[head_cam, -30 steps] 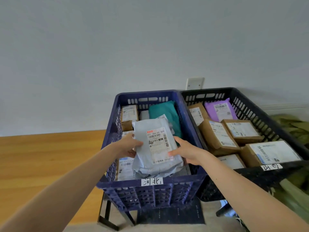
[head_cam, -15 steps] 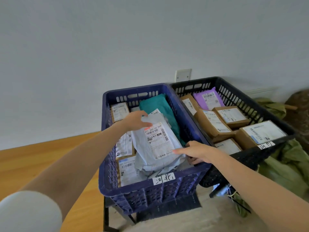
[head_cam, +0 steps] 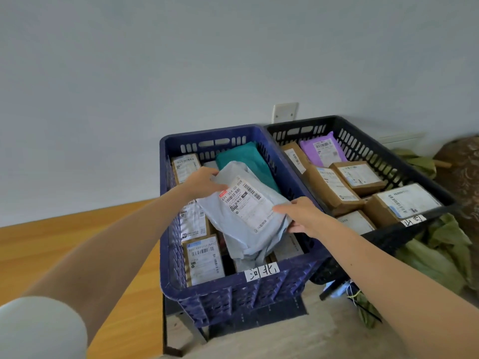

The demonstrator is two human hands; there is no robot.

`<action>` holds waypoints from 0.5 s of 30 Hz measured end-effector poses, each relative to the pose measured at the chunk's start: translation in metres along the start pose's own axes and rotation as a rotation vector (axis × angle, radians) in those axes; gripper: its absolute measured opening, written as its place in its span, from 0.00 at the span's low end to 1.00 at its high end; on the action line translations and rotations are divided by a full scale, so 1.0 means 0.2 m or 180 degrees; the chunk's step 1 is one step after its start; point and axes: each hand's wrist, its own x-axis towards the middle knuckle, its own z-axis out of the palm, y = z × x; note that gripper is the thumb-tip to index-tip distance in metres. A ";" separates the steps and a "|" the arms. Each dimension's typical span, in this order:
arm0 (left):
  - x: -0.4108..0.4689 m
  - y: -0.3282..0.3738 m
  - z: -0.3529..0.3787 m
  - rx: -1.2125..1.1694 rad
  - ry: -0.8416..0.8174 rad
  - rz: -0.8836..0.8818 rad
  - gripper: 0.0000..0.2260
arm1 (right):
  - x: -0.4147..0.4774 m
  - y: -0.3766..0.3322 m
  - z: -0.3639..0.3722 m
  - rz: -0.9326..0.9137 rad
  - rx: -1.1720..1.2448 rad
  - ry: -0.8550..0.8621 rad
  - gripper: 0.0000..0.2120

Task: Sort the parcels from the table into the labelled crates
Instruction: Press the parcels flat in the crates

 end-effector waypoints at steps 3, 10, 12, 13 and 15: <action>-0.05 0.01 -0.05 -0.0229 0.0237 -0.0031 0.14 | 0.02 -0.05 -0.01 -0.0176 0.0265 0.0169 0.22; -0.18 0.06 -0.21 -0.0561 0.0706 -0.0239 0.14 | 0.05 -0.21 -0.05 -0.0708 0.0328 0.0455 0.28; -0.24 0.07 -0.22 -0.0735 0.0601 -0.0356 0.12 | 0.06 -0.25 -0.08 -0.0766 0.0135 0.0434 0.28; -0.27 0.08 -0.22 -0.0842 0.0530 -0.0441 0.10 | 0.06 -0.27 -0.09 -0.0779 -0.0012 0.0408 0.29; -0.33 0.08 -0.20 -0.1039 0.0384 -0.0602 0.08 | 0.07 -0.28 -0.08 -0.0781 -0.0294 0.0278 0.32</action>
